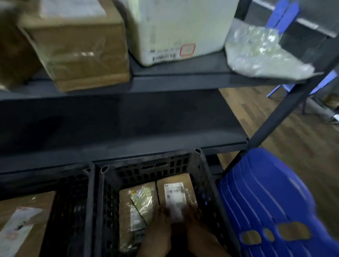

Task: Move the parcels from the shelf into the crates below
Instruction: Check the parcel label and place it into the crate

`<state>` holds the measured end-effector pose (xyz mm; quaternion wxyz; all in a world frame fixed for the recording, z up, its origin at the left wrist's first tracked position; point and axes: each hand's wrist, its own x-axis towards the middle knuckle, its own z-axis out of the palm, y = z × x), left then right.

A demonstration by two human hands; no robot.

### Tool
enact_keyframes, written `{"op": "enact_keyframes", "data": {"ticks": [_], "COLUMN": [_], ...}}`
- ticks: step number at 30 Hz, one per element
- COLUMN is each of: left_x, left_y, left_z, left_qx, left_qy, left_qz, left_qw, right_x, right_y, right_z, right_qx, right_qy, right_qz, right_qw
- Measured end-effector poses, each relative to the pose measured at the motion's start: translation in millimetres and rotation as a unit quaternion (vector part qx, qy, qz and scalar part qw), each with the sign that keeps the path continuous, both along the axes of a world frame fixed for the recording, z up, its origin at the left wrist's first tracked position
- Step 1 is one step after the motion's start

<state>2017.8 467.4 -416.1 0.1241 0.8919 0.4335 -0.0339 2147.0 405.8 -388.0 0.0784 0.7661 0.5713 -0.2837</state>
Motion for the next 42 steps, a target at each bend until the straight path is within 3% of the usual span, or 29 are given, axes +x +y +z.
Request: {"op": "enact_keyframes", "data": {"ticks": [3,6,8,12,16,19,22,28,32,35,38,42], "left_x": [-21.6,-31.5,-38.6,-64.8,-90.6,-106.2,-117.4,-117.5,-106.8,-99.9,-95.8,-92.2], "left_y": [2.6,16.8,24.2,29.9,41.6,53.0,70.8,119.7,150.3,167.3,173.3,177.1], "left_z": [39.6,96.4,148.1,255.2,325.8,360.0,373.8,376.3,369.9,366.7,361.3,358.6], "left_qx": [-0.024,0.020,0.054,0.226,0.276,0.292,0.254,0.093,0.024,-0.098,-0.187,-0.203], "left_qy": [0.022,0.021,-0.011,-0.112,-0.210,-0.231,-0.264,-0.343,-0.367,-0.448,-0.519,-0.544], "left_qz": [-0.002,0.005,0.029,0.077,0.135,0.157,0.177,0.217,0.237,0.269,0.288,0.296], "left_qw": [0.999,1.000,0.998,0.965,0.928,0.914,0.913,0.909,0.899,0.847,0.783,0.758], "right_x": [-5.7,-6.0,-7.9,-15.1,-31.4,-43.9,-51.4,-51.4,-50.2,-55.6,-65.0,-69.8], "right_y": [-4.1,2.8,10.4,30.9,54.6,75.8,99.6,148.3,175.0,189.2,196.2,201.5], "right_z": [33.0,85.3,125.7,202.1,273.2,308.2,327.7,341.9,337.7,334.8,331.1,328.8], "right_qx": [0.053,0.135,0.240,0.323,0.434,0.478,0.496,0.499,0.487,0.450,0.440,0.418], "right_qy": [0.005,0.002,-0.016,0.012,0.002,-0.002,0.030,0.194,0.215,0.247,0.300,0.382], "right_qz": [0.060,0.065,0.083,0.108,0.114,0.120,0.090,-0.052,-0.072,-0.098,-0.145,-0.221], "right_qw": [0.997,0.989,0.967,0.940,0.894,0.870,0.863,0.843,0.844,0.852,0.834,0.794]}}
